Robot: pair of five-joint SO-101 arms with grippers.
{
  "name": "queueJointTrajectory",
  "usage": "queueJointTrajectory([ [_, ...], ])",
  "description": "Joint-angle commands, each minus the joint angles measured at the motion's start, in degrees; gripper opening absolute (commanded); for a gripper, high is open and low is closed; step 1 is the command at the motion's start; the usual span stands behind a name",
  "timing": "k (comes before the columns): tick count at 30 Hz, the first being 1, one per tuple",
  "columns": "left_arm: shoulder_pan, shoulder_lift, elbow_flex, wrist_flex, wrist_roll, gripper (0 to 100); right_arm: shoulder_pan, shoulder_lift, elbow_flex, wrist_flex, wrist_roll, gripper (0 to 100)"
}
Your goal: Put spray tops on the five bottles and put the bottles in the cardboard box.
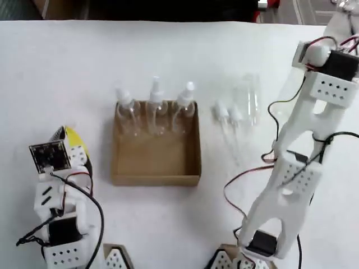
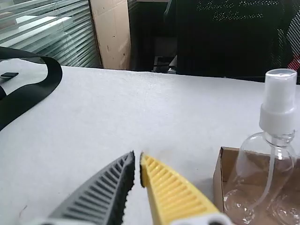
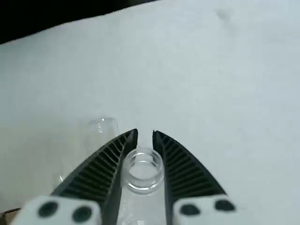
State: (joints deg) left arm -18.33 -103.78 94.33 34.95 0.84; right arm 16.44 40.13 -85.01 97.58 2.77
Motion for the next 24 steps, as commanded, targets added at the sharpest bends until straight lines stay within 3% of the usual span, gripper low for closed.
queueJointTrajectory([
  [1,0.7,-0.1,-0.2,-1.8,-0.6,2,-1.2,-17.1,8.8,1.5,0.9,1.6],
  [7,0.6,-0.1,-0.2,-1.6,-0.6,2,-3.6,-36.4,30.4,1.5,0.4,1.6],
  [14,0.4,-0.1,-0.2,-1.6,-0.6,2,-12.2,-61.4,47.6,0.2,0.9,1.6],
  [24,-0.3,-0.1,-0.2,-1.3,-0.6,2,-24.0,-84.4,70.2,-12.9,0.4,1.6],
])
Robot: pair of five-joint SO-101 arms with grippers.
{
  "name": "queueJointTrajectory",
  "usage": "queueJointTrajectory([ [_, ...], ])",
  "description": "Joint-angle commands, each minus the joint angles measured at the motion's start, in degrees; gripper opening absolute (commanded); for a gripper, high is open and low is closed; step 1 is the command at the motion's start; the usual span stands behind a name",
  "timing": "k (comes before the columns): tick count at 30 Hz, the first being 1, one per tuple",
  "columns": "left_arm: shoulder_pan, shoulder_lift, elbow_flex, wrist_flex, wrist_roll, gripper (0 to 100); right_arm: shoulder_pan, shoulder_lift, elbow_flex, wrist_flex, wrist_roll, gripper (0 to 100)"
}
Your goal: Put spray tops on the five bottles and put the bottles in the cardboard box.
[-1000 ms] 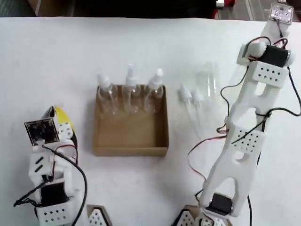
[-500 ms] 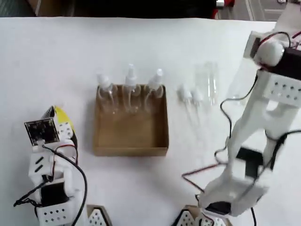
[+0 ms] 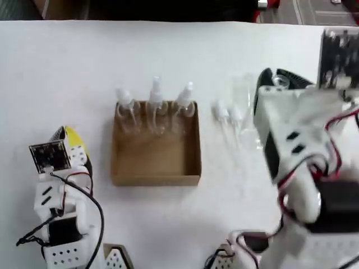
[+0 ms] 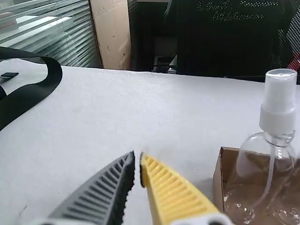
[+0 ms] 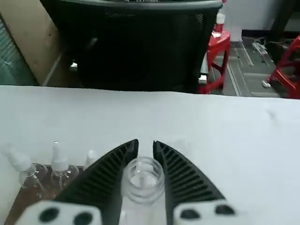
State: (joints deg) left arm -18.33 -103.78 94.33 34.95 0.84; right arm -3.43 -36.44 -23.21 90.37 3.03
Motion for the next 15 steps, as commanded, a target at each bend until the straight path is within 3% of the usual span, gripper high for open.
queueJointTrajectory([
  [1,-1.1,-0.1,-0.2,-1.4,-0.6,2,-5.3,-10.2,11.6,-7.2,0.2,1.6],
  [5,-2.6,-0.1,-0.2,-1.7,-0.5,2,-12.0,-22.1,28.0,-16.5,0.5,1.6],
  [10,-2.6,-0.1,-0.2,-1.7,-0.5,2,-20.5,-34.9,54.2,-38.8,0.7,1.6],
  [15,-2.6,-0.1,-0.2,-1.7,-0.5,2,-28.1,-37.4,75.1,-59.7,0.7,1.6],
])
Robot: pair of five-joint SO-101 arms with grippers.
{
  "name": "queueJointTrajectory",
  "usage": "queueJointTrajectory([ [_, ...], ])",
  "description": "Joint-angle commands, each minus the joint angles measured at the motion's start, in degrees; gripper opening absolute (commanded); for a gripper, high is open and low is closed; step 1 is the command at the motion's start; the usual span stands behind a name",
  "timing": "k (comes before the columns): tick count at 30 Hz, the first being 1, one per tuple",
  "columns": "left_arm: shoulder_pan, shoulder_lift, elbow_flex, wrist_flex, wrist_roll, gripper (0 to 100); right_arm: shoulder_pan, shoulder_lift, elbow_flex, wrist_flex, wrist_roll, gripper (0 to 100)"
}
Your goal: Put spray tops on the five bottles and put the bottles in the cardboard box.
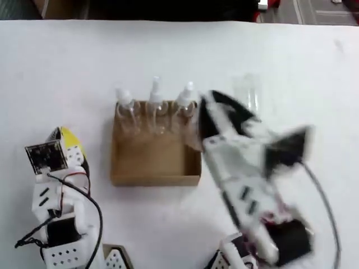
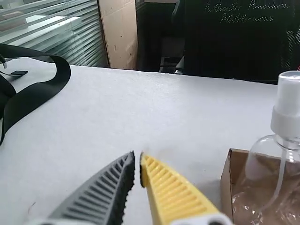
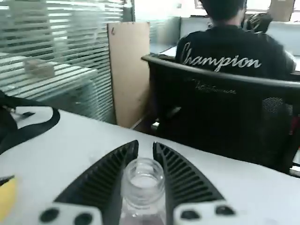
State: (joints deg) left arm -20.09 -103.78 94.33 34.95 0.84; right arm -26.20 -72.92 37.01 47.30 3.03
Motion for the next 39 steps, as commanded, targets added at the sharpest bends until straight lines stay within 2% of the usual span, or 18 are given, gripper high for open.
queueJointTrajectory([
  [1,-0.8,-0.1,-0.2,-1.7,-0.5,2,-6.9,-0.7,18.0,-20.6,0.7,1.6],
  [4,-0.8,-0.1,-0.4,-1.7,-0.5,2,-11.5,1.5,26.2,-32.1,1.8,1.6],
  [8,-0.8,-0.1,-0.5,-1.8,-0.5,2,-17.4,9.4,32.4,-45.4,9.1,1.6],
  [16,-0.8,-0.1,-0.3,-3.3,-0.5,2,-18.9,31.5,33.1,-65.0,9.8,1.6],
  [24,-0.8,-0.1,-0.3,-3.3,-0.5,2,-20.5,40.2,31.4,-68.5,2.5,1.6],
  [39,-0.8,-0.1,-0.3,-3.3,-0.5,2,-23.2,49.8,28.6,-72.1,2.2,1.6],
])
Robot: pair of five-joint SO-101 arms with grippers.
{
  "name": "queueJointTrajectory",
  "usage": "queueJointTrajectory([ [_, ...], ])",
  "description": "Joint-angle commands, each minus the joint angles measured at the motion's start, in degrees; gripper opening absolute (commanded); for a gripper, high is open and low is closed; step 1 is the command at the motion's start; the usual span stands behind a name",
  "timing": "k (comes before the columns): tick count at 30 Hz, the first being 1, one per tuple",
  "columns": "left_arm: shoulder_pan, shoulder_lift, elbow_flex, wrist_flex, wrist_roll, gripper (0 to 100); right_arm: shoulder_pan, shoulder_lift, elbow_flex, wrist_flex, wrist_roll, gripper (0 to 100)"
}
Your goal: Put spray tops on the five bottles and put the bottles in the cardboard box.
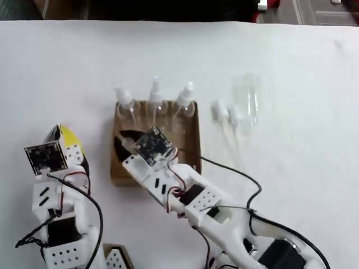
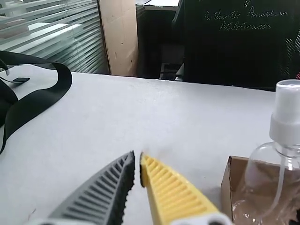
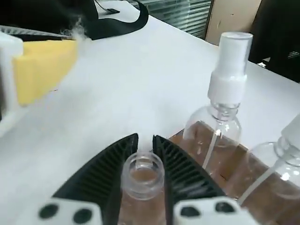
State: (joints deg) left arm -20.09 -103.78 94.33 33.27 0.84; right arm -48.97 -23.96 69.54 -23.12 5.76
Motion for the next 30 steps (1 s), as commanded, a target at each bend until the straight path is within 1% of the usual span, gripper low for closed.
queueJointTrajectory([
  [1,-0.8,-0.1,-0.3,-1.7,-0.5,2,-0.4,0.9,-4.0,-1.7,-0.5,1.6],
  [7,-0.8,-0.1,-0.3,-1.7,-0.5,2,-0.3,0.7,-4.1,-3.3,-0.4,1.6],
  [11,-0.7,-0.1,-0.3,-1.7,-0.5,2,-0.5,2.9,-4.1,-4.4,-0.1,1.6],
  [15,-0.7,-0.1,-0.3,-1.7,-0.5,2,-0.5,5.6,-4.0,-7.9,-0.1,1.9],
  [18,-0.7,-0.1,-0.3,-1.7,-0.5,2,-0.7,6.0,-4.0,-8.0,-0.1,2.4],
  [20,-0.7,-0.1,-0.3,-1.7,-0.5,2,-1.2,5.7,-3.8,-7.7,-0.1,6.1],
  [24,-0.7,-0.1,-0.3,-1.7,-0.5,2,-2.0,5.1,-3.3,-7.5,-0.1,16.9],
  [30,-0.7,-0.1,-0.3,-1.7,-0.5,2,-2.0,4.8,-3.0,-7.8,-0.1,17.6],
])
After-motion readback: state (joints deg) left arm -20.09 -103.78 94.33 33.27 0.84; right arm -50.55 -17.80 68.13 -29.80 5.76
